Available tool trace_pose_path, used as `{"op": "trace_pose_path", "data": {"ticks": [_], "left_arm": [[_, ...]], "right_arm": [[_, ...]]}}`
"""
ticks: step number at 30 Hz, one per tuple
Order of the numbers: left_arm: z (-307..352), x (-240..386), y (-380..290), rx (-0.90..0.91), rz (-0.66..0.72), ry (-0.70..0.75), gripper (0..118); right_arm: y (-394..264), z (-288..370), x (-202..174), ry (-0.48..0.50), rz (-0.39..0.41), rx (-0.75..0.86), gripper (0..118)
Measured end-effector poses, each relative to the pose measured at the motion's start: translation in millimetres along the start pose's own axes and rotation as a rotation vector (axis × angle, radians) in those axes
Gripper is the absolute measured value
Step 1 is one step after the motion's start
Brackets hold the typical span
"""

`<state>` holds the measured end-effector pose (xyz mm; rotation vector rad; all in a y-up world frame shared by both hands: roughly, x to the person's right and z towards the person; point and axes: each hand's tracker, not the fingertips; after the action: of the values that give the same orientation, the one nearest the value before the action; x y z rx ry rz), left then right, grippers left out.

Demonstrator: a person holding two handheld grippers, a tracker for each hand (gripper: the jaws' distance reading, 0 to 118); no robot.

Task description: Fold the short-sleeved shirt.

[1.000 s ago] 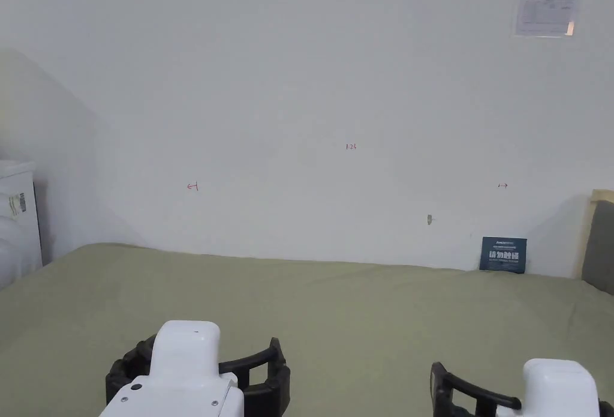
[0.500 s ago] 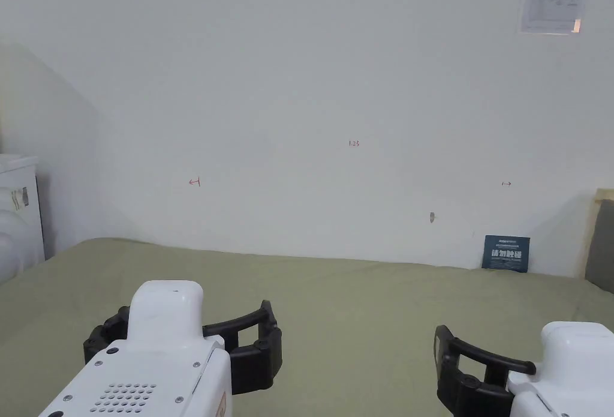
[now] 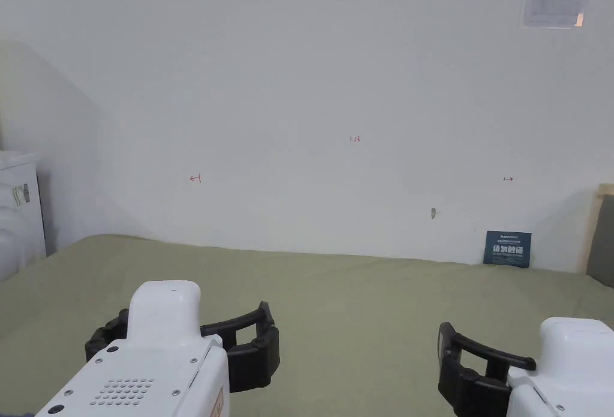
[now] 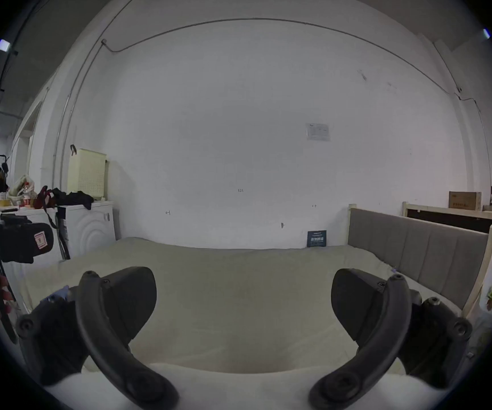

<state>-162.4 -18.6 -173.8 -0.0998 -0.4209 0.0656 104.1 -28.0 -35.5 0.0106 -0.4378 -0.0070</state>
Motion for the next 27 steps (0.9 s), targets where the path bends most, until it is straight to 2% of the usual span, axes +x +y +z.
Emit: {"op": "trace_pose_path", "data": {"ticks": [4,7,13,17,24,27], "left_arm": [[-1.9,2.5,-0.6,-0.021,-0.007,-0.005,116],[-2.4,3.6,-1.2,-0.026,-0.005,-0.012,116],[-2.7,4.6,3.6,-0.019,0.004,-0.015,116],[-2.1,7.0,7.1,-0.013,0.016,-0.001,116],[-2.1,8.5,7.5,-0.012,0.025,-0.010,116],[-3.9,10.8,7.4,-0.018,0.013,-0.003,116]], "right_arm": [[5.2,-5.4,-8.4,-0.056,-0.016,-0.070,117],[6.6,-1.6,-6.2,0.043,-0.032,-0.063,117],[16.3,4.4,-5.8,0.134,-0.054,-0.043,117],[15.1,-0.7,-8.6,0.037,-0.044,-0.024,117],[18.1,-5.3,3.2,0.080,-0.086,-0.041,117],[23.0,-7.2,1.1,0.022,-0.060,-0.033,117]]}}
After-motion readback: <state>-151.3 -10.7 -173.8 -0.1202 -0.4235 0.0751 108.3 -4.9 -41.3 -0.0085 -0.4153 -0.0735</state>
